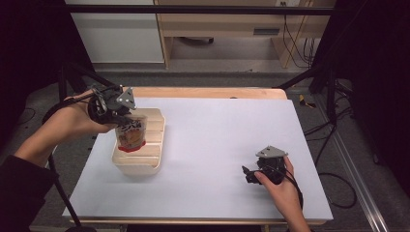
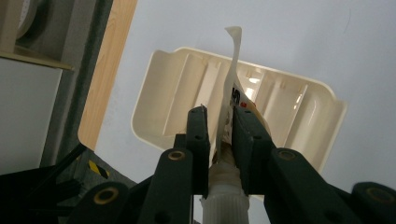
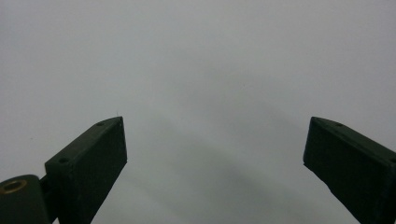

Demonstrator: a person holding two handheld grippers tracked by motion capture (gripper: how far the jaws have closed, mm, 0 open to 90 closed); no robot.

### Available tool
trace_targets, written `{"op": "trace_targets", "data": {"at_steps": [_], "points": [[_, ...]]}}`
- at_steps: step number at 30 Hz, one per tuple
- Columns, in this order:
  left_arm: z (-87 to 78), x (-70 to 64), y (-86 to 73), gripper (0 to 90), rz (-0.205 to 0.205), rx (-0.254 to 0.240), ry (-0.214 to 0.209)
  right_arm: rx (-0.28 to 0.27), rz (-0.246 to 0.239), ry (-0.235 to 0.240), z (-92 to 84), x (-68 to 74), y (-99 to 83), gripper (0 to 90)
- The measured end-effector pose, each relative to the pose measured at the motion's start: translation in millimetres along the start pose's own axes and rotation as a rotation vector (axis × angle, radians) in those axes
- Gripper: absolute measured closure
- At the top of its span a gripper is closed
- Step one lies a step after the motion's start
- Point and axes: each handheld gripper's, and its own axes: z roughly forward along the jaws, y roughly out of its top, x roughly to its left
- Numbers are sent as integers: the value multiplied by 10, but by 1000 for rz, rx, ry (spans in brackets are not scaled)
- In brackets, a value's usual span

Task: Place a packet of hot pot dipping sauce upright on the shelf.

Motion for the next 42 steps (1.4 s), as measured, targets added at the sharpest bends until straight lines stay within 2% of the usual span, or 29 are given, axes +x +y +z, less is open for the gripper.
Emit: {"op": "trace_targets", "data": {"at_steps": [5,12,13,16,19,23,30,42], "points": [[15,-39,4,780,25,12,-7,2,-5,-2,-4,-2,-2,66],[50,-80,20,795,39,14,-11,11,-9,5,11,0,-7,66],[70,-77,17,900,32,12,-16,10,-10,2,10,1,-7,66],[94,-71,9,900,23,-1,-23,10,-7,4,9,1,-8,66],[188,-99,7,900,46,9,-52,14,-5,3,10,-6,-12,66],[261,-121,25,900,60,12,-64,15,-4,4,11,-5,-12,66],[300,-158,76,900,88,-3,-88,11,0,2,6,-10,-15,66],[380,-188,105,900,118,3,-109,18,4,4,10,-2,-15,66]]}}
